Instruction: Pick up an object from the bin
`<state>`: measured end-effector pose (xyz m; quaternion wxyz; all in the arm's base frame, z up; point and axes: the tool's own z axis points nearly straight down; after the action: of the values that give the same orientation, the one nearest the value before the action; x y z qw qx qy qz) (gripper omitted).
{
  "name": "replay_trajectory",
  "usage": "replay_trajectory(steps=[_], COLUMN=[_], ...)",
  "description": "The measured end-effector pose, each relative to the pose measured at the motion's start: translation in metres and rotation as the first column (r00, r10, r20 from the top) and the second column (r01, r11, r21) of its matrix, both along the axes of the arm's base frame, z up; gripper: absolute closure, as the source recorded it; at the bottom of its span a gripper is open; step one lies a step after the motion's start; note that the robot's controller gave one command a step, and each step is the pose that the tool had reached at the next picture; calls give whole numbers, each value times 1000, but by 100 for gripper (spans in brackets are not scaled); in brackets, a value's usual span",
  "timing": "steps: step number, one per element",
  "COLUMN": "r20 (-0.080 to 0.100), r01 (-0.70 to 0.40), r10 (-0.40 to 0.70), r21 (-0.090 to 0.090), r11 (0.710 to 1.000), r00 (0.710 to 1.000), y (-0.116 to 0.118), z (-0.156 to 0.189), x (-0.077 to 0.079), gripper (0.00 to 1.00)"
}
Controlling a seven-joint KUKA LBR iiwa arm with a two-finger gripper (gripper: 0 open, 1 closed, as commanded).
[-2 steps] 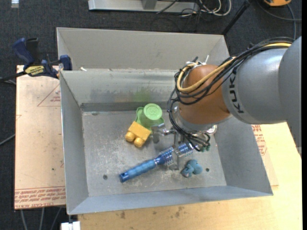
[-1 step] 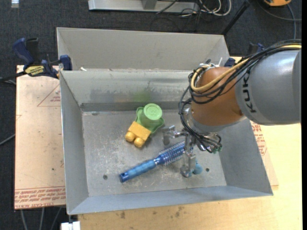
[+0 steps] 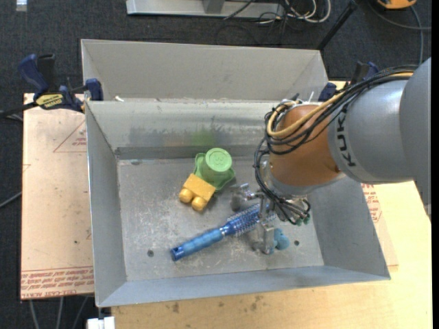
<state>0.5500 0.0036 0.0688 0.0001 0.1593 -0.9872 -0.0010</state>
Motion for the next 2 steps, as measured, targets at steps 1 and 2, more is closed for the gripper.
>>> replay_trajectory(steps=[1,2], r20=[1,1], r01=[-1,-1], r10=[1,1], r21=[1,1], r11=[1000,1000], r00=[1000,1000], y=[1,1], z=[0,0], x=[0,0], gripper=[0,100])
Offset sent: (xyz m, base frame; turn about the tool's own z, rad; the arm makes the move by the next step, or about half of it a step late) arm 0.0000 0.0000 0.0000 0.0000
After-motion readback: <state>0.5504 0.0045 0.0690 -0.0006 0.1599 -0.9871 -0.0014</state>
